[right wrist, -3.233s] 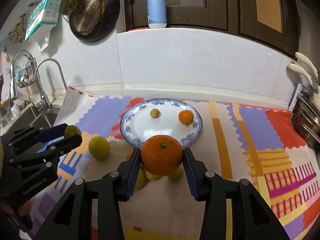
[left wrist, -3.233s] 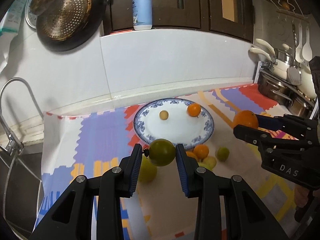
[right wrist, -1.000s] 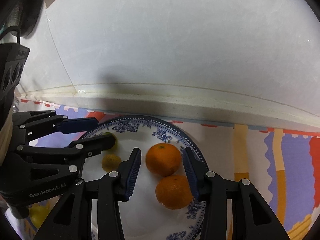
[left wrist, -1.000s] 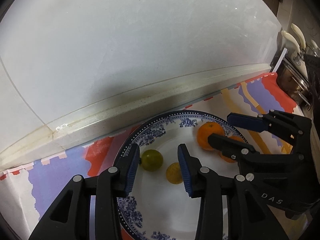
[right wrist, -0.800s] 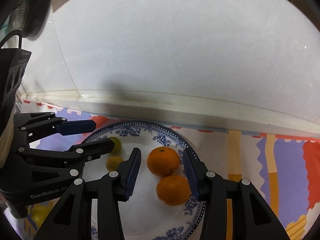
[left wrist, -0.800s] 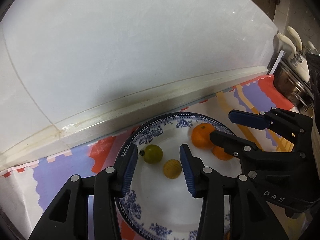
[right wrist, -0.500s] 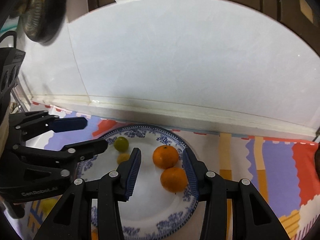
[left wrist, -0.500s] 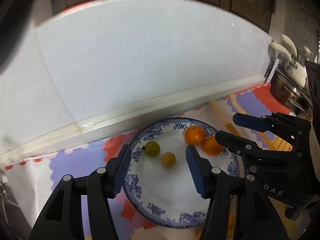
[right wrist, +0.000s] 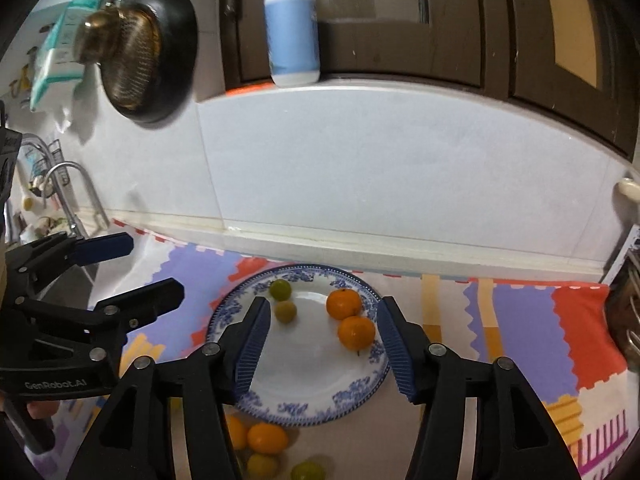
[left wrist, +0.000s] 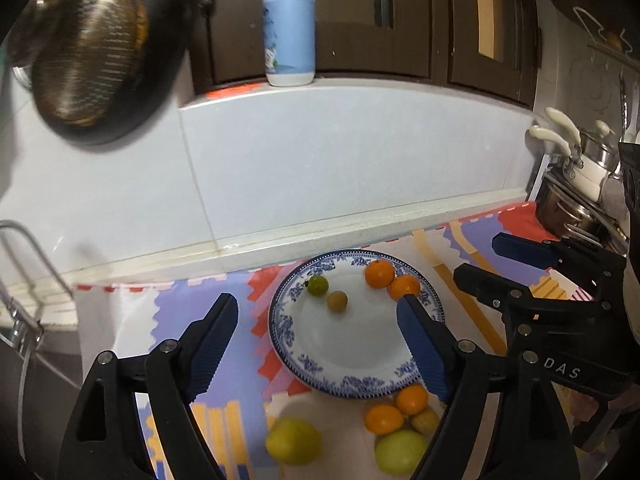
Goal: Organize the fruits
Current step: 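Withdraw both tools from the plate back toward the fruit cluster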
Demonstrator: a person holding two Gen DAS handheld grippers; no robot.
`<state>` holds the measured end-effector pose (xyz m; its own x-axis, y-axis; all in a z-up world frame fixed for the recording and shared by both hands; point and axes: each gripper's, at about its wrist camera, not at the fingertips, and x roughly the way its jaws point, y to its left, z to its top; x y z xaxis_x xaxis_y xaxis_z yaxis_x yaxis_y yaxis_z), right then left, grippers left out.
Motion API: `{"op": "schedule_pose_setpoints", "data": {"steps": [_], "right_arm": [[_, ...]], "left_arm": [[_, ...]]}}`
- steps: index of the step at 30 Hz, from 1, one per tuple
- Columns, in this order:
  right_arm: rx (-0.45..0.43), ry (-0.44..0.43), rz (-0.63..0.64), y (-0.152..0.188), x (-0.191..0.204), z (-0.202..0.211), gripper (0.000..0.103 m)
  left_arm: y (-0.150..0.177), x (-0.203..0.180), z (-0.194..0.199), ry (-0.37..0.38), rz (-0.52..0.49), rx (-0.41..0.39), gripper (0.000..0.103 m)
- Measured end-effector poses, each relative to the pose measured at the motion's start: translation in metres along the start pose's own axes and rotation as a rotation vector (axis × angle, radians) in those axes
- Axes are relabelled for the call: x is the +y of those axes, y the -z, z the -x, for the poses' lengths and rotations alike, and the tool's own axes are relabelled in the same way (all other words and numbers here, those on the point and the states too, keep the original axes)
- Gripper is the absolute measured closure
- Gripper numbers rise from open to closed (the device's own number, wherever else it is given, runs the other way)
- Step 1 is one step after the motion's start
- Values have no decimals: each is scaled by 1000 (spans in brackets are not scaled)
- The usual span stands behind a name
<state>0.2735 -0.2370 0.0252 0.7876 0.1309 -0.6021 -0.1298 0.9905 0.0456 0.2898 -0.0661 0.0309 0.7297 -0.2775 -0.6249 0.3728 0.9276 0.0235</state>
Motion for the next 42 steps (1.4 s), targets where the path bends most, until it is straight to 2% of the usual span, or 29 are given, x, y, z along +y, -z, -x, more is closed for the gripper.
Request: {"op": "schedule_pose_setpoints", "data": {"steps": [9,17,31,42], "right_arm": [[-40,-17,41,18,9,38,47],[-17,-39,109,40,13,53,47],[98,-85,204,77,8,43,47],[202,-125,251,106,7,11,47]], "left_arm": [[34,-14,40,-55,8,-43,14],[60,-33,55,-84,8,-46,13],[101,-57,39,-70,-12,39,13],[124,-66,7,-9,-36,116,14]]}}
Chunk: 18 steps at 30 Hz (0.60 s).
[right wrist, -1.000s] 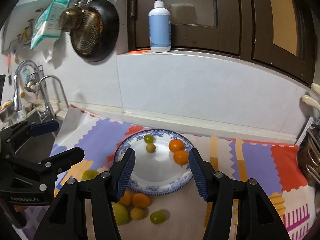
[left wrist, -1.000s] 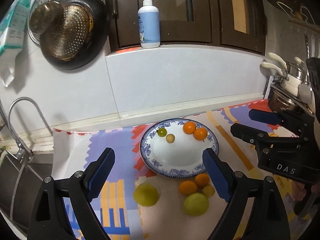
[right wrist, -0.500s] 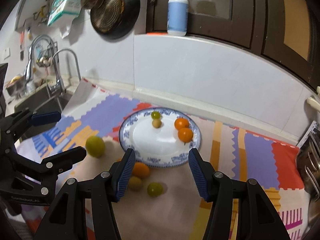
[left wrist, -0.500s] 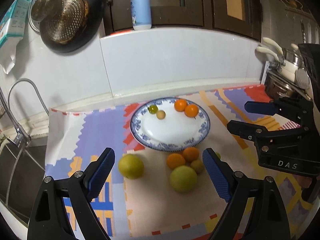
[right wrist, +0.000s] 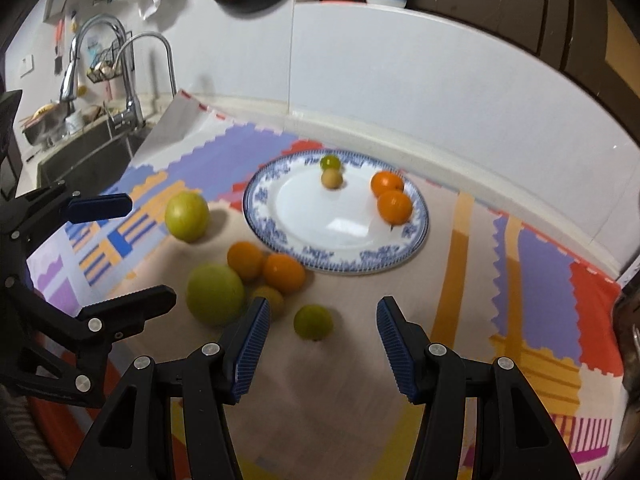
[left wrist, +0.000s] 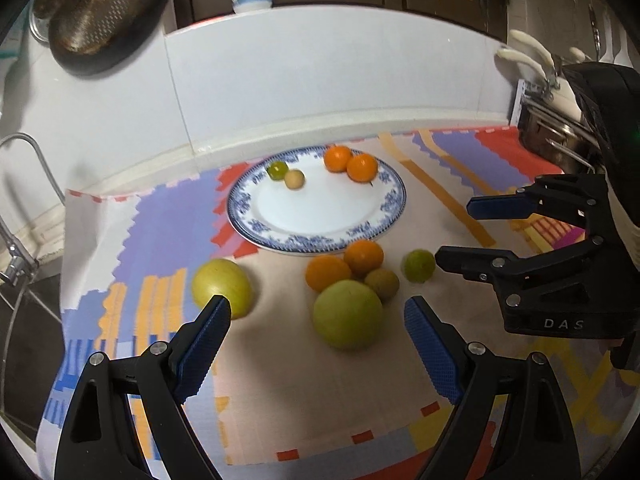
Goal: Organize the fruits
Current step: 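Withdraw both tools from the plate back toward the fruit cluster, then lower the left tool around the large green pomelo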
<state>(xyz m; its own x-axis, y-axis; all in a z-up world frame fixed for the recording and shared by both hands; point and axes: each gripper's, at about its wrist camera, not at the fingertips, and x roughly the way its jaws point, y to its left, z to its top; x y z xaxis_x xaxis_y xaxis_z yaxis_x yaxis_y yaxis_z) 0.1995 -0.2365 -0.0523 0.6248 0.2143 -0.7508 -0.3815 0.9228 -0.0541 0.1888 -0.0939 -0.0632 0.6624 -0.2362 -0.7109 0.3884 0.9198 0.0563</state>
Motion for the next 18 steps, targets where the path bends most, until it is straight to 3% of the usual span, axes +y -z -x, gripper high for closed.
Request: {"op": "schedule_pose_setpoints", "data": {"steps": [13,18], "right_arm": [[93,-46,-15,10,-4,-37,48],[112,-52,-8,9,-1,-47,52]], "left_arm": [[2,1,-37,89,25,106,27],[2,4,-44,113,51,135,33]]}}
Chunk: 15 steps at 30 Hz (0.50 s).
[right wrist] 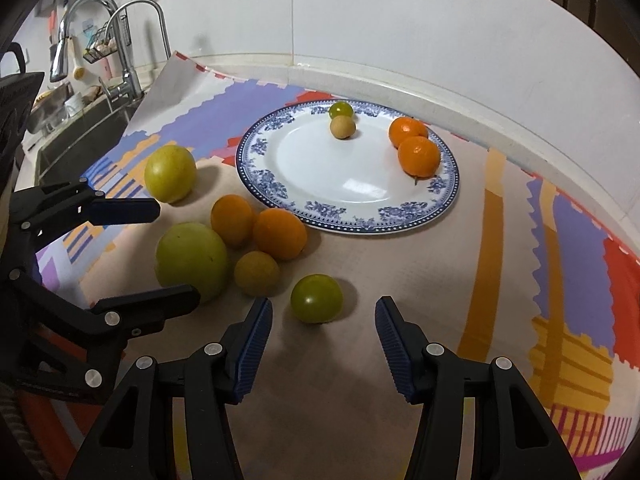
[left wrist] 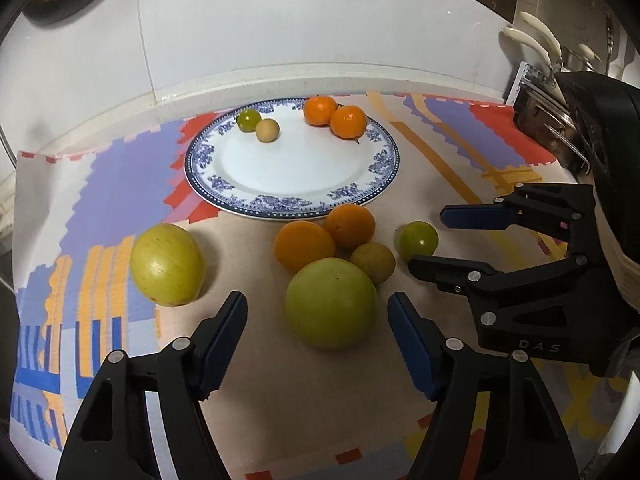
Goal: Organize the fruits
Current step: 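Lower the left tool around the large green pomelo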
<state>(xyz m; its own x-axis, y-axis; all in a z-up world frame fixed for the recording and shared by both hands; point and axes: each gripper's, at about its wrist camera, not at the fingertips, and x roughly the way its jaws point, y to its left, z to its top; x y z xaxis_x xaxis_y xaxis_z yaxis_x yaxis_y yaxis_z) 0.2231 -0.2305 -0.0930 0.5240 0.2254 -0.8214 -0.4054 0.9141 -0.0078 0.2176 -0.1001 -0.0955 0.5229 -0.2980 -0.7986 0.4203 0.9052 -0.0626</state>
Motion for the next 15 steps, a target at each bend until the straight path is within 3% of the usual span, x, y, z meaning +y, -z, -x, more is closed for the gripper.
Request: {"op": "schedule_pose_setpoints", "data": {"steps": [5,15], "right_arm": [[6,-5,-1,-3,0,-5,54],[30,-22,-23,-3,-2,-15,69]], "left_arm": [[-1,0,-4,16,8,10,41],[0,-1,-13,48,35,34,54]]}}
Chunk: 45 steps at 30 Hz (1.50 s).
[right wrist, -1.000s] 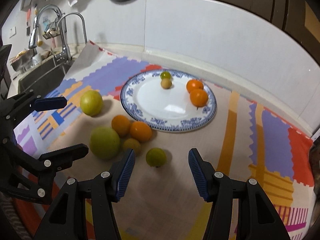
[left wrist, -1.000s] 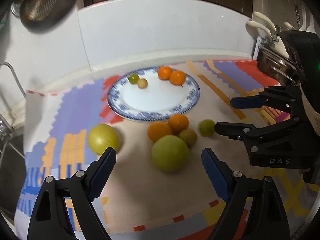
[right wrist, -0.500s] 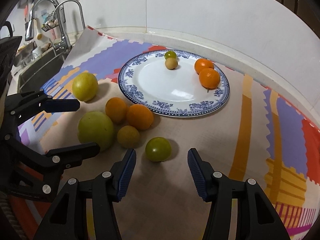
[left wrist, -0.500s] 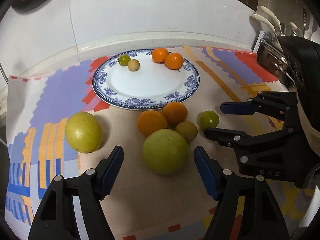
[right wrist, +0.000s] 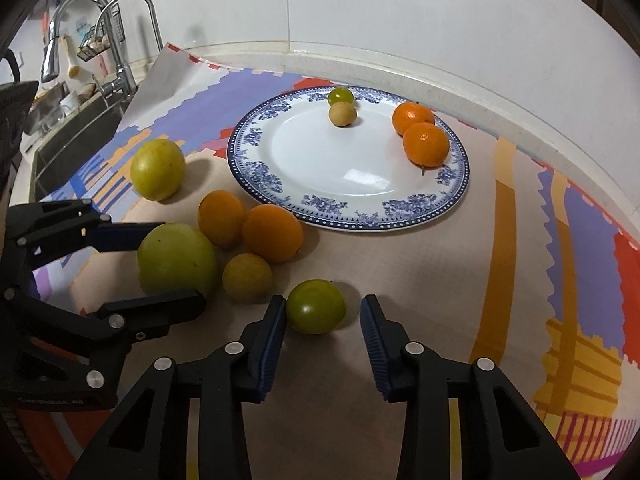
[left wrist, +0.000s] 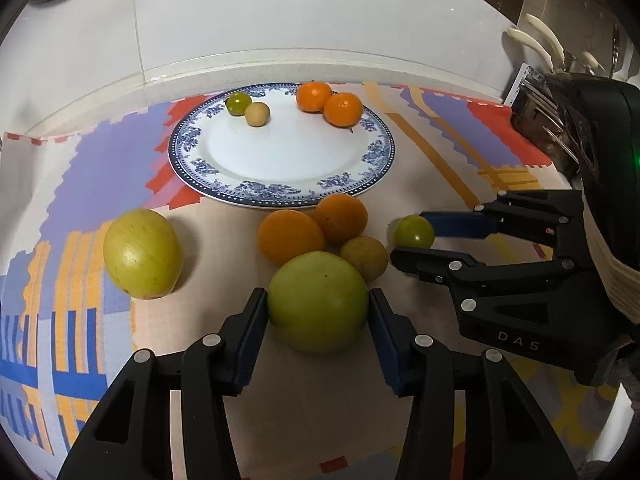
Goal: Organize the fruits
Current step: 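Lower the left tool around the large green pomelo, then close the left tool on the pomelo while the right tool grasps the small green fruit, then carry the pomelo and small green fruit in both tools over the plate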
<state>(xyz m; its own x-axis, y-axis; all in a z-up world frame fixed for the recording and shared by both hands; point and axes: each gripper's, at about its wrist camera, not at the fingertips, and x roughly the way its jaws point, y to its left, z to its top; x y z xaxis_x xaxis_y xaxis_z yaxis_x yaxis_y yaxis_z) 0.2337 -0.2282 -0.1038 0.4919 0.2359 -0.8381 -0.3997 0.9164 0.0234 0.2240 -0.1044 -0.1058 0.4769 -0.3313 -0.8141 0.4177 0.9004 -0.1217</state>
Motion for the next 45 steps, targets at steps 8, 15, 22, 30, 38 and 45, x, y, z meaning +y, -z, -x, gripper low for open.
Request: {"op": "schedule_pose_setpoints", "data": {"steps": [8,15,22,30,38,45], "right_arm": [[-8,-5,-22,3,2,4,72],[-35,8,-56,5,2,18,72],[-82,25,-105,6,7,40,72],[-157,54,-142,6,19,75,72],[-226,84,-176,5,30,102,72],[-267,103,-201,-2,39,112,72]], "left_arm": [[2,0,3,1,0,0,54],[5,-2,15,-2,-1,-30,54],[6,1,39,-9,-2,-82,54],[5,-1,66,2,-16,-136,54],[2,0,90,11,-40,-195,54],[-9,10,104,4,-66,-235,54]]}}
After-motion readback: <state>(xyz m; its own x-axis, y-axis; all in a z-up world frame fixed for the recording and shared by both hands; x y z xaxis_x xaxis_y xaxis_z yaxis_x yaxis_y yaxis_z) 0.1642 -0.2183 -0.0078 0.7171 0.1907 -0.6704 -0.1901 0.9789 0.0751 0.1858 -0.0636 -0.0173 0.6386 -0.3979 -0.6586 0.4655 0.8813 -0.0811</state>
